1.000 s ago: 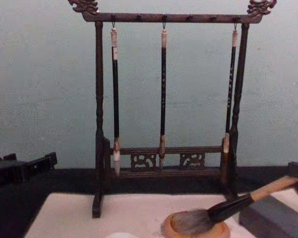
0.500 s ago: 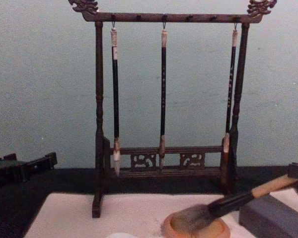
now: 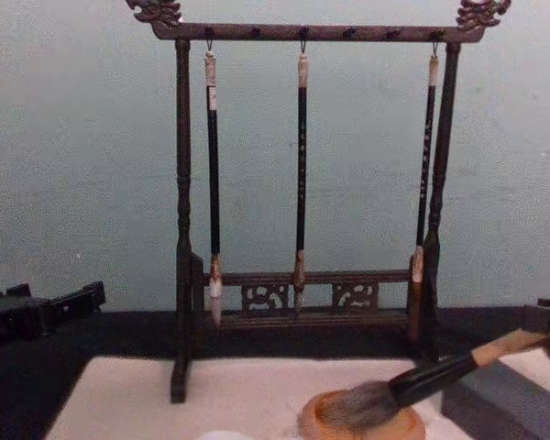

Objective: Pick up the brush from the inkstone, write on the paper, then place the brush back to its original position.

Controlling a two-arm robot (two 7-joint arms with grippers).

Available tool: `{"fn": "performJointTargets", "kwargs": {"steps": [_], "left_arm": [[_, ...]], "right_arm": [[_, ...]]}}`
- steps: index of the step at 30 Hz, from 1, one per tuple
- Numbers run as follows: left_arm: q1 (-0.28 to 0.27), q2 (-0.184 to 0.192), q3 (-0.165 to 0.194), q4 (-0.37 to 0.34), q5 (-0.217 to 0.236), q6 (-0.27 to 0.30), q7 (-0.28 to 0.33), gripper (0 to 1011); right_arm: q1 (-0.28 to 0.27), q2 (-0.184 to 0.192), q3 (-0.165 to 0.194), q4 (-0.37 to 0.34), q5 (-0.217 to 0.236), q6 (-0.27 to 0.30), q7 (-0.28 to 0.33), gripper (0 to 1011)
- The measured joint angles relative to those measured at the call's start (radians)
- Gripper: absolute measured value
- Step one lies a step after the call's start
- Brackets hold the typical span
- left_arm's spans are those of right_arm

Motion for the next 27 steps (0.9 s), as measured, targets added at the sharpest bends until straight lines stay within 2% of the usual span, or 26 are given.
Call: {"fn": "performJointTargets", "kwargs": {"steps": [1, 2, 3, 6, 11, 27], "left_arm": [[0.000, 0.000, 0.000, 0.000, 0.000, 0.000, 0.000, 1002], [0.000, 0.000, 0.000, 0.000, 0.000, 0.000, 0.000, 1002], [0.000, 0.000, 0.000, 0.000, 0.000, 0.000, 0.000, 1002], [0.000, 0.000, 0.000, 0.000, 0.000, 0.000, 0.000, 1002], [0.000, 0.000, 0.000, 0.000, 0.000, 0.000, 0.000, 1002], [0.000, 0.000, 0.000, 0.000, 0.000, 0.000, 0.000, 1002]], "right_arm": [[0.000, 0.000, 0.000, 0.000, 0.000, 0.000, 0.000, 715], [0.000, -0.001, 0.000, 0.000, 0.000, 0.000, 0.003, 775], [0.001, -0.002, -0.001, 0.002, 0.000, 0.000, 0.005, 785], [0.004, -0.002, -0.002, 0.005, -0.002, 0.000, 0.006, 902], [0.004, 0.004, 0.001, 0.004, -0.011, -0.001, -0.004, 1005], [-0.011, 0.016, 0.039, 0.038, -0.021, -0.012, -0.041, 1008]]}}
